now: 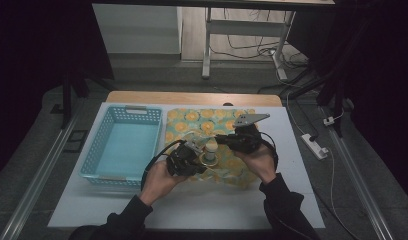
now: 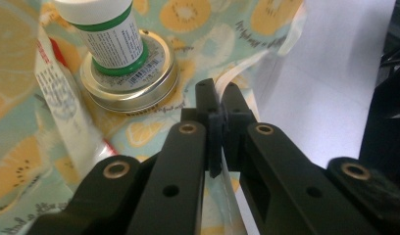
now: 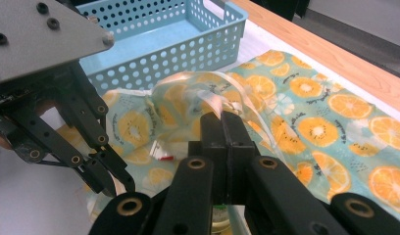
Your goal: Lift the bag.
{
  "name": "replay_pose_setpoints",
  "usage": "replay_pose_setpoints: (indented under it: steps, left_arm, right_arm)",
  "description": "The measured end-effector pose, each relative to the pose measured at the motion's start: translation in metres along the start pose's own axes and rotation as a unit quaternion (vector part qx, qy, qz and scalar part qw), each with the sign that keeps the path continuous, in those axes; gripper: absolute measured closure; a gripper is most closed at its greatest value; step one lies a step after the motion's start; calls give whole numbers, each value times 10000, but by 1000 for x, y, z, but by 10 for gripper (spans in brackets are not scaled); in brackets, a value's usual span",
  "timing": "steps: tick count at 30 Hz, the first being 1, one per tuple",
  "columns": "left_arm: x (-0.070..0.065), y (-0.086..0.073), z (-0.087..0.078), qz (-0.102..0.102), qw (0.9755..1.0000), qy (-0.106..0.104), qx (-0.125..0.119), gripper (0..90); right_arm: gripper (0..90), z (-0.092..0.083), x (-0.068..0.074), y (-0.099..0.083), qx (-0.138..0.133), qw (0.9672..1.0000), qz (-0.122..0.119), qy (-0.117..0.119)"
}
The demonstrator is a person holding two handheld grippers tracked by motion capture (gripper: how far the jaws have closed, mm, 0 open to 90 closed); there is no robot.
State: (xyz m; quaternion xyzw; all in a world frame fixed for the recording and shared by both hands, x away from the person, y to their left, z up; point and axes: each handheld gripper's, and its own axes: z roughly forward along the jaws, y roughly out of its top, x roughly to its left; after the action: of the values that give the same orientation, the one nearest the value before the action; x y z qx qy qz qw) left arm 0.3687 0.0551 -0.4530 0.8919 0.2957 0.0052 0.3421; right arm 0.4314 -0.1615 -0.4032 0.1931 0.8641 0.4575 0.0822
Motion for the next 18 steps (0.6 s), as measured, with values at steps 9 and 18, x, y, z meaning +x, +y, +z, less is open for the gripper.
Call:
replay_pose_setpoints:
  steps: [9, 18]
  left_arm:
    - [11, 13, -19, -231, 9988, -310, -289, 891]
    - [18, 30, -40, -285, 9979, -406, -424, 891]
  right_arm:
    - [900, -8, 1, 20, 82, 9999, -115, -11]
    - [900, -16, -3, 34, 130, 9998, -121, -15]
